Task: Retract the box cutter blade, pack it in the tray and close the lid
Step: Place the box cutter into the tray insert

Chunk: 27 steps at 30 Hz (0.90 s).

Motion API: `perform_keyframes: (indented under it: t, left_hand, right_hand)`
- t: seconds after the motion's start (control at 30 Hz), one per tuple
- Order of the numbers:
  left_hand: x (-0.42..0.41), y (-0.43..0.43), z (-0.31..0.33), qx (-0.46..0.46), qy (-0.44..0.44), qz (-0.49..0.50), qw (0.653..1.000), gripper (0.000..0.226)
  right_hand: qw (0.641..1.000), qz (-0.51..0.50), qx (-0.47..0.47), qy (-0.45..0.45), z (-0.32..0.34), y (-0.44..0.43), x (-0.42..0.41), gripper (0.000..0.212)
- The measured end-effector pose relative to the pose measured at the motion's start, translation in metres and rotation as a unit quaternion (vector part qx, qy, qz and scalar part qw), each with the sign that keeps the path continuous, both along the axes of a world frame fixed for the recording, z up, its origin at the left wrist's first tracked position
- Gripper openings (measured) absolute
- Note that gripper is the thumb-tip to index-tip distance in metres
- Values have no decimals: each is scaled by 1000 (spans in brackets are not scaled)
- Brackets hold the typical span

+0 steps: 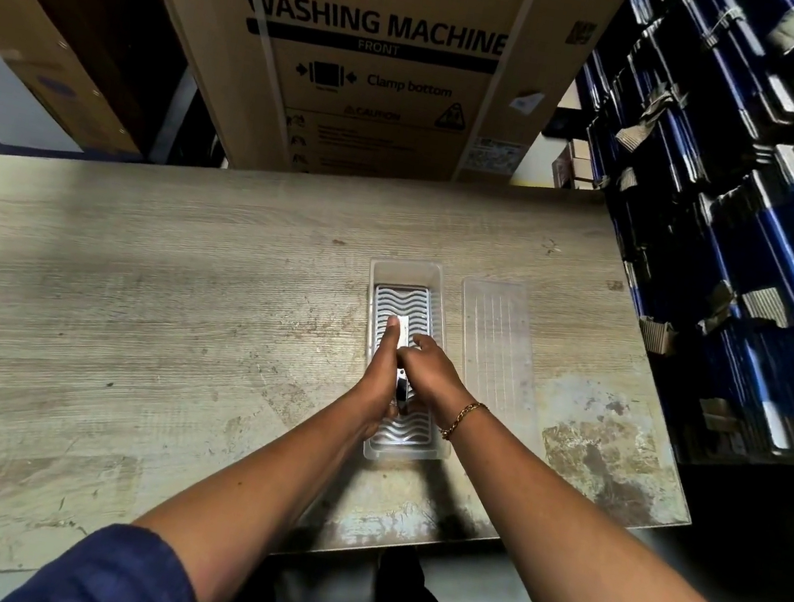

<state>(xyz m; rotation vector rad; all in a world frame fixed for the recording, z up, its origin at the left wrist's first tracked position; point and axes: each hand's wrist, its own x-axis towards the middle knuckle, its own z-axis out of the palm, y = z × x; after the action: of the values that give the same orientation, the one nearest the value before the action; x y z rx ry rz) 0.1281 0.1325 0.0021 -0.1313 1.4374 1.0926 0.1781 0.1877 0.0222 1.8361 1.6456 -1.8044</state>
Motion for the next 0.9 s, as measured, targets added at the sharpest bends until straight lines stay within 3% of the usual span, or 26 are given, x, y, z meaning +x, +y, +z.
perform_keyframes:
  t: [0.17,0.47,0.63,0.9]
  left_hand:
    - [1,0,10,-8,8,-1,1000,103]
    - [4,0,45,55,64,-20,996,69]
    - [18,10,50,94,73,-31,992,68]
    - [55,29,41,87,11,-70,994,78]
  right_hand:
    - [1000,13,5,-5,-2,0,2,77]
    - [997,-3,50,64,4,11,14,47]
    - [984,-90,85,124,19,32,36,19]
    - [977,-171,88,87,8,69,104,16]
